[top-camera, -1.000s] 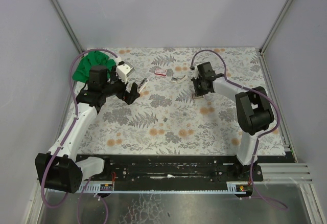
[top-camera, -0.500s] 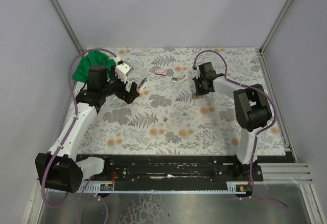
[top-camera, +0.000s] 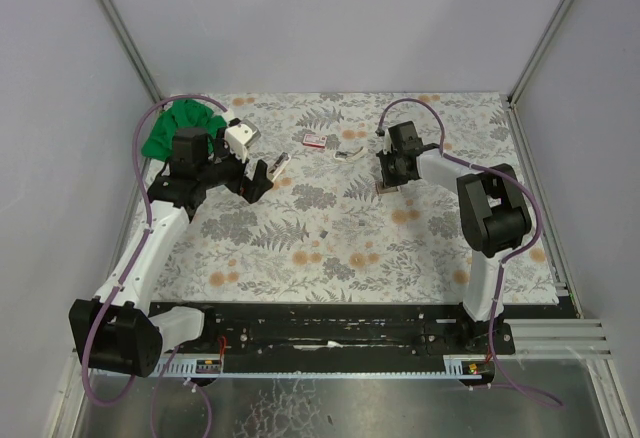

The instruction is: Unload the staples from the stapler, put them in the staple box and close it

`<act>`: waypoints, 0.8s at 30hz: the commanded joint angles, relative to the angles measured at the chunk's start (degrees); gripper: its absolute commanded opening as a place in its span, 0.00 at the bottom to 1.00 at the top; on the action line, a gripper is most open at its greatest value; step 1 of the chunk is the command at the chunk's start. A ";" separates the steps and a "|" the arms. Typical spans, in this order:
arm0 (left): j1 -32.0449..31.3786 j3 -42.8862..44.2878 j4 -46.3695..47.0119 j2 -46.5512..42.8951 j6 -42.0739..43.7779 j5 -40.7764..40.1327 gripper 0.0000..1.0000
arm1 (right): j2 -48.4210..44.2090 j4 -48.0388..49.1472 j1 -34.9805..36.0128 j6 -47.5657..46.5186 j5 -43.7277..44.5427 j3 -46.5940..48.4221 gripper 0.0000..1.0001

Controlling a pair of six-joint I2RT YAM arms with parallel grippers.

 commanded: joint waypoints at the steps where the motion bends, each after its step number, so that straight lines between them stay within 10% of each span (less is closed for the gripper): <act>1: 0.49 -0.36 2.65 -0.18 -0.42 1.06 1.00 | 0.78 0.47 -0.02 0.72 -2.00 2.76 0.00; 24: 0.93 -0.60 2.92 -0.16 -0.61 1.53 1.00 | 0.85 -0.05 0.00 1.00 -2.76 2.93 0.12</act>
